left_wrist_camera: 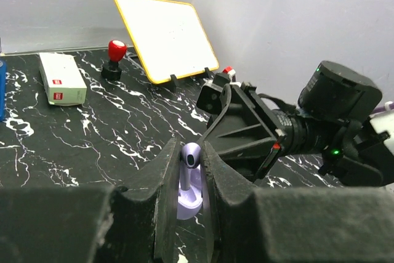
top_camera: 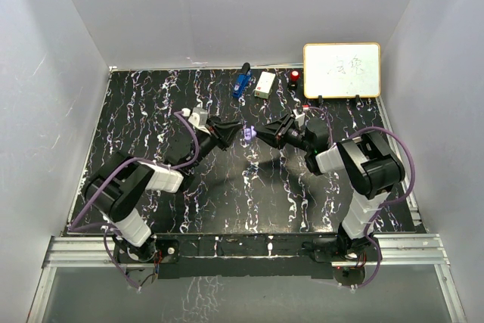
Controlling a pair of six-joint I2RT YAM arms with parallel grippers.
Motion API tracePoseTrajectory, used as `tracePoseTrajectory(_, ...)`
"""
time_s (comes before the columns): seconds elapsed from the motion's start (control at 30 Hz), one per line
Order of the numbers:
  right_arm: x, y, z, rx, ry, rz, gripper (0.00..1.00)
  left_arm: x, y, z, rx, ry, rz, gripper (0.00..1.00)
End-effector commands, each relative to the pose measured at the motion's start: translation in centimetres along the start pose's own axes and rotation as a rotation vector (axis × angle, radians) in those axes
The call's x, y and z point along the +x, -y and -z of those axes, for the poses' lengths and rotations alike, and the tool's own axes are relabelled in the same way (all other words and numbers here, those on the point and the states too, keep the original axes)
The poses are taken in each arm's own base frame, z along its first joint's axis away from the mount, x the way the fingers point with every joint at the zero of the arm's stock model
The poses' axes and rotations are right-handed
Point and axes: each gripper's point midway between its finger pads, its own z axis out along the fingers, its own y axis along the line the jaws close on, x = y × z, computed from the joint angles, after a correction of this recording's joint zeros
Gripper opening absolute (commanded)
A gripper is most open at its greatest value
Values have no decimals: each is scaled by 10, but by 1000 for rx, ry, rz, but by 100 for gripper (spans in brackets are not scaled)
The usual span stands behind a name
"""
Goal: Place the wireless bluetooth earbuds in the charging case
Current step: Place the earbud in the charging case.
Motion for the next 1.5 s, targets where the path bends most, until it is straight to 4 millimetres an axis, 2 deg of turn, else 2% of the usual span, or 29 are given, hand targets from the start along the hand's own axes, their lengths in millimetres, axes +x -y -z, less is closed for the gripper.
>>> tracePoseTrajectory(0.0,-7,-39,-2,-90,27,56,0,-36,19,-4,114,173,-69,0)
tracePoseTrajectory(0.23,-6,-38,-1,-85,37,34,0,-31,18,-12,142,172,-124,0)
tracePoseTrajectory(0.5,-6,-40,0,-93,44,20,0,-52,28,-18,171,226,-197,0)
tracePoseTrajectory(0.97,-8,-52,0,-156,47,-41,0,-74,34,-29,194,285,-235,0)
tracePoseTrajectory(1.47,-9,-58,2,-219,37,-111,0,-78,41,-40,235,296,-253,0)
